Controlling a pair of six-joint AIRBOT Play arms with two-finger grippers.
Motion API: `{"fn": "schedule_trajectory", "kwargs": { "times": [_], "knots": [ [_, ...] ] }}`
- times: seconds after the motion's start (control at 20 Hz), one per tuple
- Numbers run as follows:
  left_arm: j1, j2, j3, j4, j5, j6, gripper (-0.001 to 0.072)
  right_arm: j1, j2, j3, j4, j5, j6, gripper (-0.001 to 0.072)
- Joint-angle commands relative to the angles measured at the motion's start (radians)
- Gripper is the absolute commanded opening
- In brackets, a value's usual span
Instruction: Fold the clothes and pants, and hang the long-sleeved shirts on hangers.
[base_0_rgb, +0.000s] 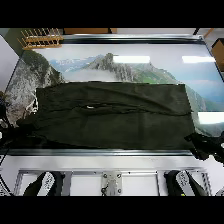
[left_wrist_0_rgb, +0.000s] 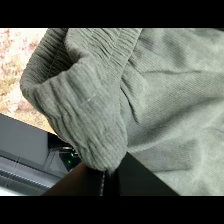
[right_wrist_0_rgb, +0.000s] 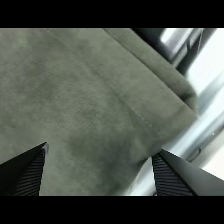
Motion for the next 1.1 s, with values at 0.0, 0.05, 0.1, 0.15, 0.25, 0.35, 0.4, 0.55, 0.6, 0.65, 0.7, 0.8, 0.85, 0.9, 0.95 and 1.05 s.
{"fn": "schedule_trajectory", "kwargs": {
  "times": [0.0, 0.05, 0.1, 0.15, 0.25, 0.35, 0.4, 0.55, 0.6, 0.65, 0.7, 0.8, 0.85, 0.9, 0.95, 1.05],
  "knots": [
    [0.001, 0.000, 0.000, 0.000, 0.000, 0.000, 0.0021, 0.018, -0.031, -0.003, -0.001, -0.013, 0.000, 0.0711],
    [0.001, 0.000, 0.000, 0.000, 0.000, 0.000, 0.0021, 0.018, -0.031, -0.003, 0.000, -0.013, 0.000, 0.0709],
    [0.001, 0.000, 0.000, 0.000, 0.000, 0.000, 0.0021, 0.018, -0.031, -0.003, -0.001, -0.013, 0.000, 0.0687],
    [0.001, 0.000, 0.000, 0.000, 0.000, 0.000, 0.0021, 0.018, -0.031, -0.003, -0.001, -0.013, -0.005, 0.0538],
    [0.001, 0.000, 0.000, 0.000, 0.000, 0.000, 0.0021, 0.018, -0.031, -0.003, -0.001, -0.013, -0.030, 0.0152],
    [0.001, 0.000, 0.000, 0.000, 0.000, 0.000, 0.0021, 0.018, -0.031, -0.002, -0.001, -0.008, -0.029, 0.0017],
    [0.001, 0.000, 0.000, 0.000, 0.000, 0.000, 0.0021, 0.018, -0.031, -0.002, -0.001, -0.006, -0.030, 0.0016],
    [0.001, 0.000, 0.000, 0.000, 0.000, 0.000, 0.0021, 0.018, -0.031, -0.002, -0.001, -0.005, -0.030, 0.0016],
    [0.001, 0.000, 0.000, 0.000, 0.000, 0.000, 0.0021, 0.018, -0.031, -0.002, -0.001, -0.005, -0.030, 0.0016],
    [0.001, 0.000, 0.000, 0.000, 0.000, 0.000, 0.0021, 0.018, -0.031, -0.002, -0.002, -0.006, -0.030, 0.0016],
    [0.001, 0.000, 0.000, 0.000, 0.000, 0.000, 0.0021, 0.018, -0.031, -0.002, -0.002, -0.006, -0.030, 0.0016],
    [0.001, 0.000, 0.000, 0.000, 0.000, 0.000, 0.0021, 0.017, -0.031, 0.000, -0.011, -0.006, -0.030, 0.0016],
    [0.001, -0.003, 0.000, 0.000, 0.000, 0.000, 0.0021, 0.018, -0.031, 0.005, -0.017, -0.005, -0.029, 0.0016],
    [0.001, -0.012, 0.000, 0.000, 0.002, 0.000, 0.0022, 0.018, -0.031, 0.014, -0.018, 0.005, -0.030, 0.0016],
    [0.001, -0.026, 0.000, 0.000, 0.002, 0.000, 0.0021, 0.018, -0.031, 0.029, -0.018, 0.021, -0.030, 0.0016],
    [0.001, -0.071, 0.000, -0.002, 0.002, 0.000, 0.0021, 0.018, -0.031, 0.074, -0.044, 0.060, -0.029, 0.0016]
  ]
}}
